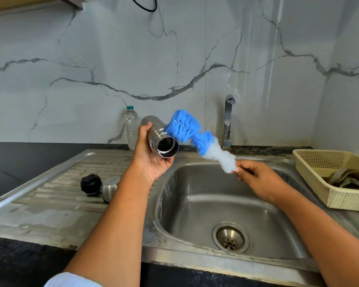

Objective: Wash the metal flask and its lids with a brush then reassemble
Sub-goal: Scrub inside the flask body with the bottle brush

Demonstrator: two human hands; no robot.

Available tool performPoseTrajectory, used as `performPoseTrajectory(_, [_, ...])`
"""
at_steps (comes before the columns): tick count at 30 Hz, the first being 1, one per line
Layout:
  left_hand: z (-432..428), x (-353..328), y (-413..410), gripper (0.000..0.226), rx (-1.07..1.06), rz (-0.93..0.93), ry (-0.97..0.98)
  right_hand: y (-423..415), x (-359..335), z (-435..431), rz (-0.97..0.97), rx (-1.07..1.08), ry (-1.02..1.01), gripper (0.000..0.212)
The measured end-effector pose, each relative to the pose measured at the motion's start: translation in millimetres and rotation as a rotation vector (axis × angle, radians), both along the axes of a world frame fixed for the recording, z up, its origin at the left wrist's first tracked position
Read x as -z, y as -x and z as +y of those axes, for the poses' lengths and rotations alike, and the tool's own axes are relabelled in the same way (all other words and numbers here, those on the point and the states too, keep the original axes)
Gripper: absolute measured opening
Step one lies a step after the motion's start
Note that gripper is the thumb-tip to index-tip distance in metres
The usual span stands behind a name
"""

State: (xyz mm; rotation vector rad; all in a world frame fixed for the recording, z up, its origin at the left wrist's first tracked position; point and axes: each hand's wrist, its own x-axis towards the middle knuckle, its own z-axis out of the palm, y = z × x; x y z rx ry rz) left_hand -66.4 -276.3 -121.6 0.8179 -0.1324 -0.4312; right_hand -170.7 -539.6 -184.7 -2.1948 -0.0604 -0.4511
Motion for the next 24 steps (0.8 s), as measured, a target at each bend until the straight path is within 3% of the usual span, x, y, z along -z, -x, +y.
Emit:
performPoseTrajectory(13, [-5.1,0.5,-0.4,0.056,0.03,-0.006,0.013,-2.8,2.6,11.1,-0.006,-0.039,-0.016,0.023])
performPoseTrajectory(24, [-5.3,3.1,-4.5,0.056,0.021,-0.019,0.073,-0.4,4.9,5.0,0.023,-0.028,-0.014,0.025])
